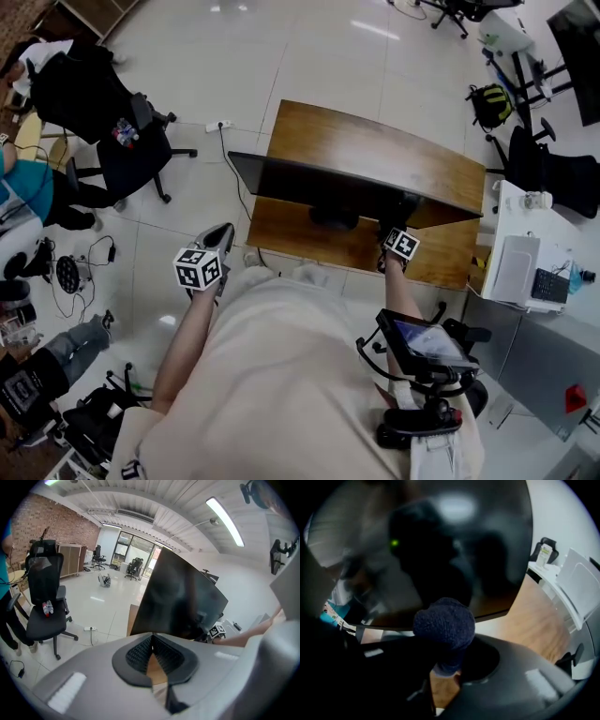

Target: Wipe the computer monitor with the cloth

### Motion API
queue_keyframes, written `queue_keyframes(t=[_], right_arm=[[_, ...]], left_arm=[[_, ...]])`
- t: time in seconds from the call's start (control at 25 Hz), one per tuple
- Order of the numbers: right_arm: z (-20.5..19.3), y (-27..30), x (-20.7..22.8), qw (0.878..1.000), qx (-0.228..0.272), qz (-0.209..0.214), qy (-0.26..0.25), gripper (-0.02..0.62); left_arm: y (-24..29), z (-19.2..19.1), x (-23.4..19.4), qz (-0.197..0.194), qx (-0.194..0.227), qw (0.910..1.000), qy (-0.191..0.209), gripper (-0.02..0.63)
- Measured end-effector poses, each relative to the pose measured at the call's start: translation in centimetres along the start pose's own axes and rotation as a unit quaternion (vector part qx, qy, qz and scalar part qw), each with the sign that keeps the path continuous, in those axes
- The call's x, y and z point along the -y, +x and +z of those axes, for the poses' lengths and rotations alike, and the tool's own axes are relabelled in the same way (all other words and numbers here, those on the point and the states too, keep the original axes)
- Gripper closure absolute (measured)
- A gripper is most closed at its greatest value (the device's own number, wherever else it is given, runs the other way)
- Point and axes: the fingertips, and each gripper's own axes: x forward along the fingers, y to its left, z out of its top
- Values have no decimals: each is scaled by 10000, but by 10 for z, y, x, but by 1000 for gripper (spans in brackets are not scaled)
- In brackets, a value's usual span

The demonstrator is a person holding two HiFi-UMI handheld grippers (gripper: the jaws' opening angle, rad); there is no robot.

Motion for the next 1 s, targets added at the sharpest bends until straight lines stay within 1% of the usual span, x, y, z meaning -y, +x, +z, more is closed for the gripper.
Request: queue_keyframes(t=[0.24, 0.36, 0.56, 0.72, 0.84, 1.0], right_arm=[[-14, 3, -42, 9992, -258, 210, -227, 488], [-15, 6, -66, 9984, -310, 331, -329, 487], [-25, 8, -97, 9973, -483, 435, -349, 486], [-25, 11, -118, 9965, -437, 593, -396, 486], [-28, 11, -129, 9967, -473, 555, -363, 486], [-30, 13, -145, 9963, -463, 605, -393, 486]], left_arm=[[-5, 9, -22, -32, 94, 9999, -44, 620], [-6, 16, -32, -56, 138, 9999, -48, 620], [-10, 25, -49, -70, 200, 9998, -63, 620], [-12, 31, -61, -93, 217, 9997, -51, 621], [-13, 32, -68, -131, 206, 9997, -37, 621], [-14, 35, -75, -185, 188, 9997, -7, 620]])
